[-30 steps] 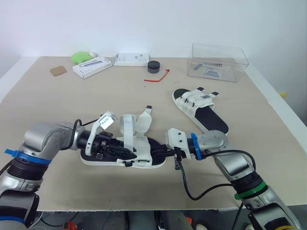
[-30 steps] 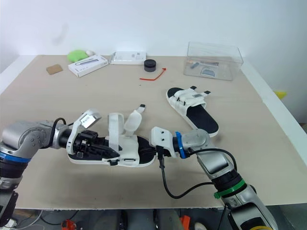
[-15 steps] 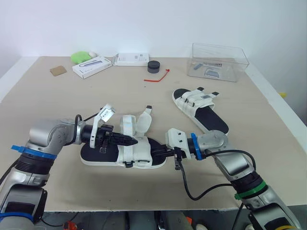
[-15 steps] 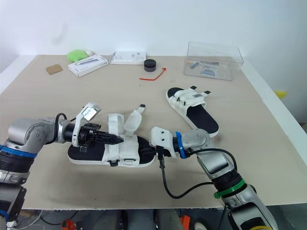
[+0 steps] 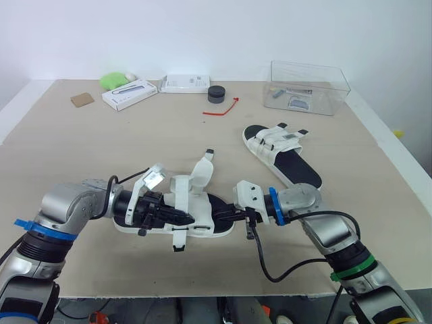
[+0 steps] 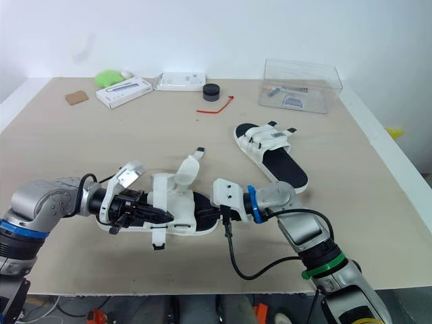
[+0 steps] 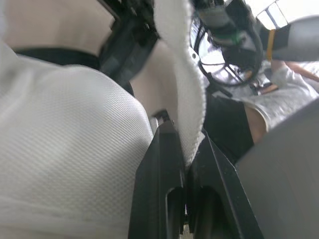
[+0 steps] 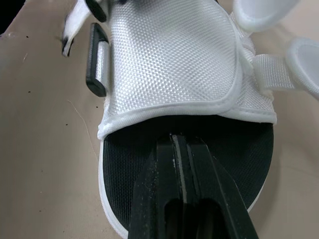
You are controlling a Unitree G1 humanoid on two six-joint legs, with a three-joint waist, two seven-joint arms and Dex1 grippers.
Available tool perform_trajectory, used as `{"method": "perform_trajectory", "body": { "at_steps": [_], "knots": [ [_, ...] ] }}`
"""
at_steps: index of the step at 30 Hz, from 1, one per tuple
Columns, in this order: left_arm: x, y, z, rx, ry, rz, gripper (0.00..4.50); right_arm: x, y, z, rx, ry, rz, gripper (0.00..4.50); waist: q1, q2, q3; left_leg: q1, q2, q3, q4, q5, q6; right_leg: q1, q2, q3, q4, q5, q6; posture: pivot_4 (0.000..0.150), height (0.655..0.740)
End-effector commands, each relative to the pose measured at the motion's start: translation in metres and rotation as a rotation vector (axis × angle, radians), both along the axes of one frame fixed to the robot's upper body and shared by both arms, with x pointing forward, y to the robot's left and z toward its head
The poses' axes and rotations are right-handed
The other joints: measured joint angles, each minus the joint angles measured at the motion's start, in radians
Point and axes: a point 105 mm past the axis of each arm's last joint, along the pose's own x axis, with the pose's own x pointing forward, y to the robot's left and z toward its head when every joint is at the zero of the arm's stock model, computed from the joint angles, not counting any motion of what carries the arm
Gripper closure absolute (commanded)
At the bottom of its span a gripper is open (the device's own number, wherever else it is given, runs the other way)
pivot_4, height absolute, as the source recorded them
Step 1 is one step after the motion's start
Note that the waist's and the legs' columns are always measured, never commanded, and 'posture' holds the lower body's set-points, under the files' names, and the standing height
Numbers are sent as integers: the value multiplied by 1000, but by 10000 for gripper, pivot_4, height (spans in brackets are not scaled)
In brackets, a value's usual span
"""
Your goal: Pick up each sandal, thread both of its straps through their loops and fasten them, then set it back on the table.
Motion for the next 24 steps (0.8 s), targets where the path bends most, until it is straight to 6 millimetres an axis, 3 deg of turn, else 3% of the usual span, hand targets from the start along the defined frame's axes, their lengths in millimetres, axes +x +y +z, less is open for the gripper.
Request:
{"method": "perform_trajectory", "body": {
  "at_steps": [1,7,8,10,11,13,14,16,22,24],
  "knots": [
    [-6,0,-2,23,-20,-21,44395,0,-1,7,2,-23,6,45000,0,0,0,0,0,0,0,0,0,0,0,0,0,0,0,1500,7400],
    [-5,3,-1,55,-29,0,44395,0,-1,7,-1,-24,8,45000,0,0,0,0,0,0,0,0,0,0,0,0,0,0,0,1500,7400],
    [-4,4,2,49,-36,1,38930,0,-1,7,-1,-24,9,45000,0,0,0,0,0,0,0,0,0,0,0,0,0,0,0,1500,7400],
    [-4,5,11,37,-45,0,34968,0,-1,7,-1,-23,10,45000,0,0,0,0,0,0,0,0,0,0,0,0,0,0,0,1500,7400],
    [-3,7,16,34,-57,1,28501,-1,-1,7,0,-23,11,45000,0,0,0,0,0,0,0,0,0,0,0,0,0,0,0,1500,7400],
    [-1,10,24,28,-78,13,20139,-1,0,7,0,-23,13,45000,0,0,0,0,0,0,0,0,0,0,0,0,0,0,0,1500,7400],
    [-1,14,30,30,-99,10,19357,-1,0,7,-1,-23,14,45000,0,0,0,0,0,0,0,0,0,0,0,0,0,0,0,1500,7400],
    [-5,26,43,61,-139,0,12151,0,-2,7,-3,-24,15,45000,-1,0,0,0,0,0,0,0,0,0,1,0,0,0,0,1500,7400],
    [-18,50,64,108,-169,10,12151,-1,-2,6,-4,-25,19,45000,0,0,0,0,1,0,0,0,0,-1,1,0,0,-1,-1,1500,7400],
    [-40,49,70,65,-74,-39,12151,-1,-2,5,-4,-24,21,45000,-2,0,0,0,1,1,0,0,0,-1,1,0,0,-1,0,1500,7400]
  ]
}}
